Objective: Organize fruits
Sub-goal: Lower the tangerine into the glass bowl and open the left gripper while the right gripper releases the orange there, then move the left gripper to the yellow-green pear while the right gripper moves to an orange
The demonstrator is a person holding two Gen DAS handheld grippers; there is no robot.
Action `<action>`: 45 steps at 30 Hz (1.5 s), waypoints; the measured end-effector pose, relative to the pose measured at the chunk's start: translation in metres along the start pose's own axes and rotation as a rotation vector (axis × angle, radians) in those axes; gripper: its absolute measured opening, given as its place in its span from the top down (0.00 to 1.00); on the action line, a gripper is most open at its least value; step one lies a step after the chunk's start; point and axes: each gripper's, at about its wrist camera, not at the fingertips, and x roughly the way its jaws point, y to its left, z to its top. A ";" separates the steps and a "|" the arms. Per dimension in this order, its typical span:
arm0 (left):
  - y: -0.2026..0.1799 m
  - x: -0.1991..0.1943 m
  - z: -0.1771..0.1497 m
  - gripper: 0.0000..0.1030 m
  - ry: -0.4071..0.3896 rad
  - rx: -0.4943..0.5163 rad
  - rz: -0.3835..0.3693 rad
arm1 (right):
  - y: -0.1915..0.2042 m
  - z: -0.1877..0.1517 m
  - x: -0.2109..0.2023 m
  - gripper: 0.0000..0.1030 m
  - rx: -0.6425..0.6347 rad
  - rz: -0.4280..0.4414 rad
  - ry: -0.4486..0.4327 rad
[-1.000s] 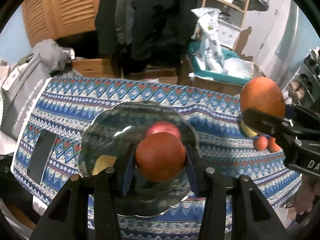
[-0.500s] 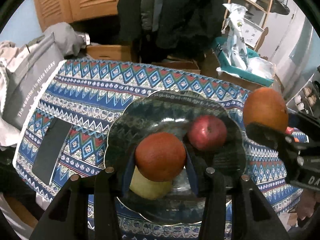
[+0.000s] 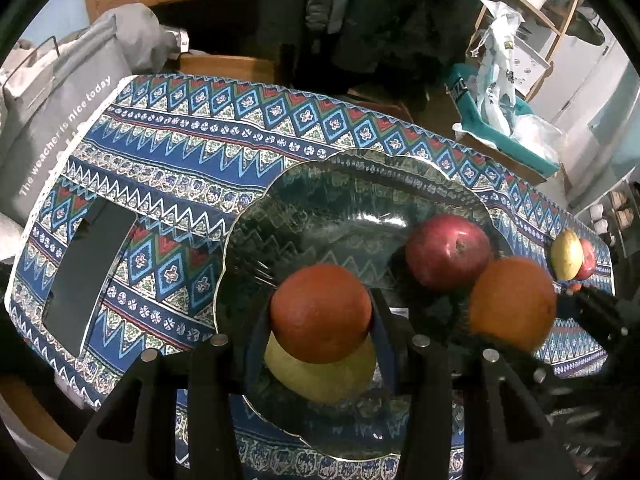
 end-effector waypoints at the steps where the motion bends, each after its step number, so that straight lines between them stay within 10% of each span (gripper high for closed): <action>1: 0.000 0.000 0.000 0.54 -0.002 0.000 0.000 | 0.001 -0.002 0.002 0.33 0.002 0.007 0.007; 17: 0.001 0.006 0.002 0.40 0.011 -0.003 0.016 | 0.005 -0.016 0.034 0.31 0.006 0.040 0.121; 45: -0.044 -0.051 -0.003 0.32 -0.088 0.080 -0.006 | -0.022 -0.015 -0.065 0.31 0.008 -0.155 -0.115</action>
